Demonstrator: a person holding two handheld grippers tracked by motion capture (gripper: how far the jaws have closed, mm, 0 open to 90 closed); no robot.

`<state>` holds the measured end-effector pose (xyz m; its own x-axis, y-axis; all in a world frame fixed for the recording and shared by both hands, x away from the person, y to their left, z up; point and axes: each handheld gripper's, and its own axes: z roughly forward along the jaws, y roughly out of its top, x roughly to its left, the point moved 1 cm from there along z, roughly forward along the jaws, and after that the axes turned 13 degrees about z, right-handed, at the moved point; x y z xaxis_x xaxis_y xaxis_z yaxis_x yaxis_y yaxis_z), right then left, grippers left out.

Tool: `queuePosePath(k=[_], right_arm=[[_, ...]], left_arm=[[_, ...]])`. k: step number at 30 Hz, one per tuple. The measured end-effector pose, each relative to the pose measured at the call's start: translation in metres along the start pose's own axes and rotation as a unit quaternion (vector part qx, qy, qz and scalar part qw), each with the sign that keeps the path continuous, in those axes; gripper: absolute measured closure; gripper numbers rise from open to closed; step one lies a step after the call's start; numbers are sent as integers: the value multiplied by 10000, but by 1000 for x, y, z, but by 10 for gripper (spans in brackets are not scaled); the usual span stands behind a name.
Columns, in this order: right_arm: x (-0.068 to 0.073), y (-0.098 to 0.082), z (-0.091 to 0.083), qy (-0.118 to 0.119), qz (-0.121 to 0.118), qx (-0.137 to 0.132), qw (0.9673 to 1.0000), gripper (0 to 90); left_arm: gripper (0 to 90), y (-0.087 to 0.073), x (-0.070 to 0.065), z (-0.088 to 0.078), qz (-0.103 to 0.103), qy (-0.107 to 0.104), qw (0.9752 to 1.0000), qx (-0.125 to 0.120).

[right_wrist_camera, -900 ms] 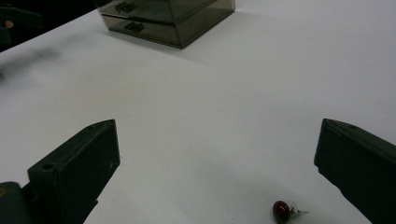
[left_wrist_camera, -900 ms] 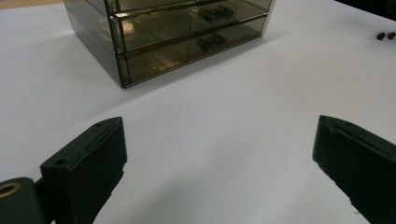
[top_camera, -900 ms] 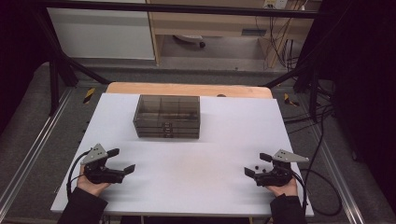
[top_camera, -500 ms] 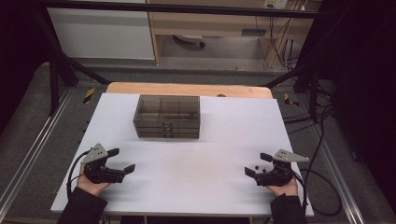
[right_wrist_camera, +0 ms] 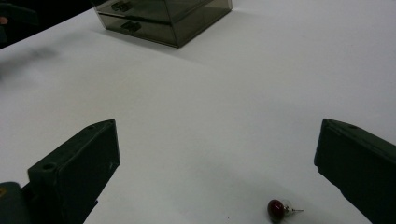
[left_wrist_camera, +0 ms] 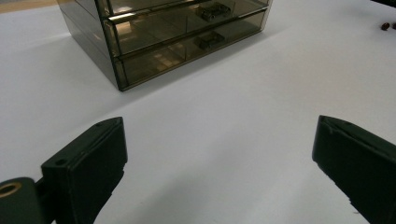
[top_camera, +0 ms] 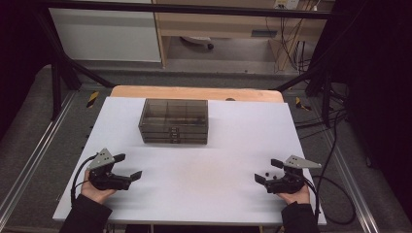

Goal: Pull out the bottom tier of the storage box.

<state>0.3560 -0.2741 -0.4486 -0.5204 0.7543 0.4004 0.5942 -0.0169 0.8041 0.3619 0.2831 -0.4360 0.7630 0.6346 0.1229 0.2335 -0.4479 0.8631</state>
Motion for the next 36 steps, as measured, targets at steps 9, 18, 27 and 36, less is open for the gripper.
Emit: queuePosePath(k=[9,18,27,36], right_arm=[[0,0,1,-33,-12,35,10000,6],[0,0,0,-46,-39,37,10000,6],[0,0,1,-54,-45,51,10000,6],[0,-1,1,-65,-37,64,10000,6]], left_arm=[[34,4,-1,1,196,-19,9997,110],[36,9,-3,3,432,7,9988,243],[39,14,-6,8,727,27,9964,433],[40,19,-9,10,955,52,9939,544]])
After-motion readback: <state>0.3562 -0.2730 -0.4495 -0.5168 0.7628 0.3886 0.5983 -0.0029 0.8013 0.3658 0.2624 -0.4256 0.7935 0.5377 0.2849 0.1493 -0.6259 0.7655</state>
